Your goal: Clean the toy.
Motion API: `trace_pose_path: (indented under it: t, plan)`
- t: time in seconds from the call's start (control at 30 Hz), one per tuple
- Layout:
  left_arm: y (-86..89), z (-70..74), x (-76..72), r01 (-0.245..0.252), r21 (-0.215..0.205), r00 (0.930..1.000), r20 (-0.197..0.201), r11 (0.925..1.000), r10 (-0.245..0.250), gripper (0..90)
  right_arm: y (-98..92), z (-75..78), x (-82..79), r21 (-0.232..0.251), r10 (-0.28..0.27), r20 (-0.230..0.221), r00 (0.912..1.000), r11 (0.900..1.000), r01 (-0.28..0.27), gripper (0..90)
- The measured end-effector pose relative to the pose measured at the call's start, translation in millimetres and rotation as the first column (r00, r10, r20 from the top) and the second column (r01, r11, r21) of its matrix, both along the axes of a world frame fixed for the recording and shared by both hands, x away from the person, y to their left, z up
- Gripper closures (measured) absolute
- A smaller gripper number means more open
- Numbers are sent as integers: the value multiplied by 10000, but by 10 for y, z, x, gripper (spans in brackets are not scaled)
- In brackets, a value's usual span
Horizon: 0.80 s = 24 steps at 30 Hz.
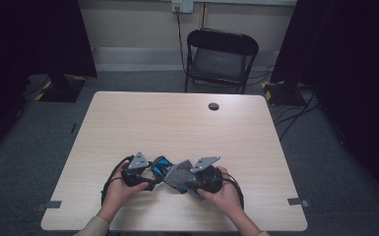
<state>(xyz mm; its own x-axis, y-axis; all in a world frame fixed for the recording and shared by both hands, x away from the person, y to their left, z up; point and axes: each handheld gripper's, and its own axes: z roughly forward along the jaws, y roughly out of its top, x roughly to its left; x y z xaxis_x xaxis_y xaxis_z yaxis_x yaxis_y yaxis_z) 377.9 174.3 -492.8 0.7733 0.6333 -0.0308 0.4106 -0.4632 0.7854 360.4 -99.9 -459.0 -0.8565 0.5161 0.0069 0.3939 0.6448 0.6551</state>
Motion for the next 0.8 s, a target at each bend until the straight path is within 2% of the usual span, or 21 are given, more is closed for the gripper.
trace_pose_path:
  t: [0.07,0.13,0.27,0.43,0.53,0.57,0.63,0.7,0.8]
  plan:
    - [-4,1,-1,38,56,10000,15,10000,-38,247,-25,35,-4,155,-81,35,10000,9998,80,649]
    - [-11,-4,-5,35,25,10000,-36,10000,-35,247,-43,124,39,777,-262,17,9997,9966,260,649]
    - [-15,-7,-9,18,-13,10000,-75,10000,-19,246,71,277,129,986,-456,408,9981,9943,414,648]
    - [-6,-8,-4,44,-74,10000,-68,10000,-44,250,396,299,292,580,-308,608,9977,9979,273,648]
    - [1,-8,0,38,-95,10000,-69,9999,-38,252,588,227,371,-172,-158,700,9974,9997,170,648]
    - [1,-10,2,44,-118,10000,-63,9999,-44,252,633,193,391,-254,-117,649,9978,9996,133,648]
    - [4,-15,5,53,-157,9999,-85,9999,-55,249,698,133,409,-282,-104,517,9986,9995,119,648]
    - [14,-19,8,44,-191,10000,-71,9998,-45,248,713,120,396,-236,-46,625,9980,9997,61,648]
    - [13,-25,10,36,-235,10000,-91,9997,-38,246,697,127,365,-257,47,554,9985,9997,-33,647]
